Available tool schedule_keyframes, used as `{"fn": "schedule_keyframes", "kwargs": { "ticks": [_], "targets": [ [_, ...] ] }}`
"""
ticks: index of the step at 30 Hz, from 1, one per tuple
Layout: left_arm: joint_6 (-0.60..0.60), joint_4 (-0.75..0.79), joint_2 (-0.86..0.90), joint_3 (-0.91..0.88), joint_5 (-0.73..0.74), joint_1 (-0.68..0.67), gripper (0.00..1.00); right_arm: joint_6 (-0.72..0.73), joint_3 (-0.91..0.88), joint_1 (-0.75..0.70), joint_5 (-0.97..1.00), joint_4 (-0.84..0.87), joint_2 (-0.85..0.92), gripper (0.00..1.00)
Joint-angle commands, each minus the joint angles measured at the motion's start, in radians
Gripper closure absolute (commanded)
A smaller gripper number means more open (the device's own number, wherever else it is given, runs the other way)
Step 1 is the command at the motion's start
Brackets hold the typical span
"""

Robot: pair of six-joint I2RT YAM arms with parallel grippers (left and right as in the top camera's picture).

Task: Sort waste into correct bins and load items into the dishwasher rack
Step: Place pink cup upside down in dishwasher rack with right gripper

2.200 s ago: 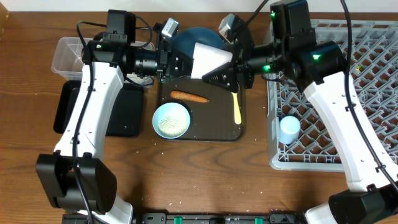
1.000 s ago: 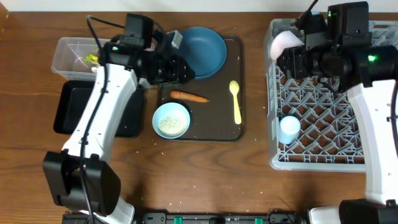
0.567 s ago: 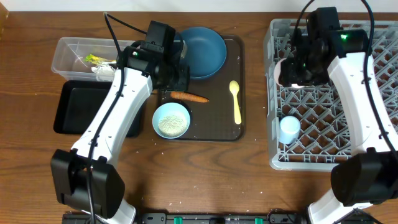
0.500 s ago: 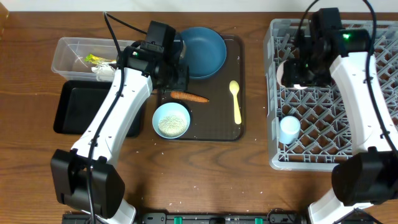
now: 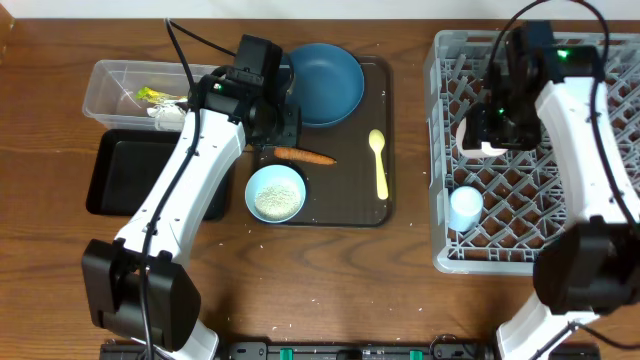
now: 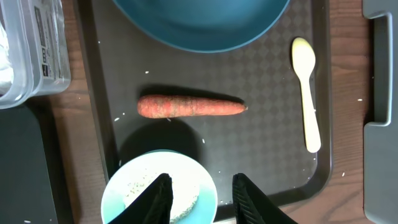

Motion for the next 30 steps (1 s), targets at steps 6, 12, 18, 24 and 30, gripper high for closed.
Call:
{"fn": "schedule_keyframes", "kwargs": {
  "ticks": [6,12,18,24,30],
  "targets": [
    [0.017,-0.018,0.008,-0.011,-0.013,-0.002,0.65,0.016,0.005,-0.003,0.013,0.044,0.113,0.44],
    [0.017,-0.036,0.008,-0.011,-0.013,-0.002,0.65,0.016,0.006,-0.005,0.011,0.039,0.123,0.07],
    [0.017,-0.042,0.008,-0.011,-0.013,-0.002,0.65,0.016,0.081,-0.024,-0.045,-0.004,0.122,0.01],
    [0.017,-0.068,0.007,-0.01,-0.012,-0.002,0.65,0.016,0.295,-0.021,-0.07,-0.109,0.119,0.01],
    [0.0,-0.208,0.006,-0.011,-0.013,-0.002,0.65,0.007,0.454,0.043,-0.076,-0.163,0.068,0.01]
  ]
}}
